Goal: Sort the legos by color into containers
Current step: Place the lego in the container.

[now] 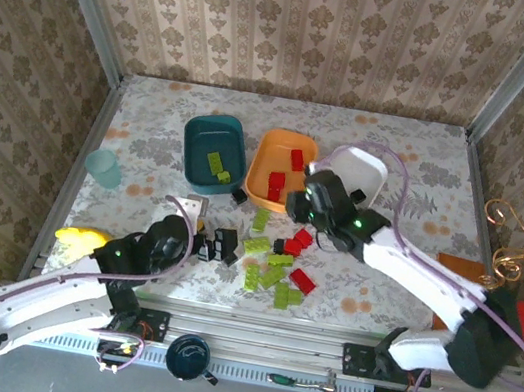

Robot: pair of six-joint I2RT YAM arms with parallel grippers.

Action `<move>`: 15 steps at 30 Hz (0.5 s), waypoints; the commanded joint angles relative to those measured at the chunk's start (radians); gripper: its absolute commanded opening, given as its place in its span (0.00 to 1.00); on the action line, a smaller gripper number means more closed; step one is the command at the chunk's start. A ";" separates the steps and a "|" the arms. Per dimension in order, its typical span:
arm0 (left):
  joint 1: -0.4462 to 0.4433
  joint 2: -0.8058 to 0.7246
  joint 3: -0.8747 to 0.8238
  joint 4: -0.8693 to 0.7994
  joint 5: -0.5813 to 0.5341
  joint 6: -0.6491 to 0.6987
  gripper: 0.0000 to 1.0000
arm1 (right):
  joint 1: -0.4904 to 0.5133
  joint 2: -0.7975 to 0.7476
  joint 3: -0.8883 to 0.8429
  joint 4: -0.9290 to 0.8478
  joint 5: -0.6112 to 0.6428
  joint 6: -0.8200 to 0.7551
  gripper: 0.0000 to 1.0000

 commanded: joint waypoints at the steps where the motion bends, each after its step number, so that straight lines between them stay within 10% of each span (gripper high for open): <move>1: -0.005 -0.014 -0.012 -0.043 -0.013 -0.044 1.00 | -0.022 0.188 0.149 -0.005 -0.006 -0.058 0.20; 9: -0.010 -0.042 -0.024 -0.084 0.001 -0.079 1.00 | -0.088 0.542 0.497 -0.112 -0.011 -0.041 0.26; 15: -0.011 -0.054 -0.034 -0.111 0.018 -0.087 1.00 | -0.104 0.617 0.635 -0.169 -0.023 -0.047 0.66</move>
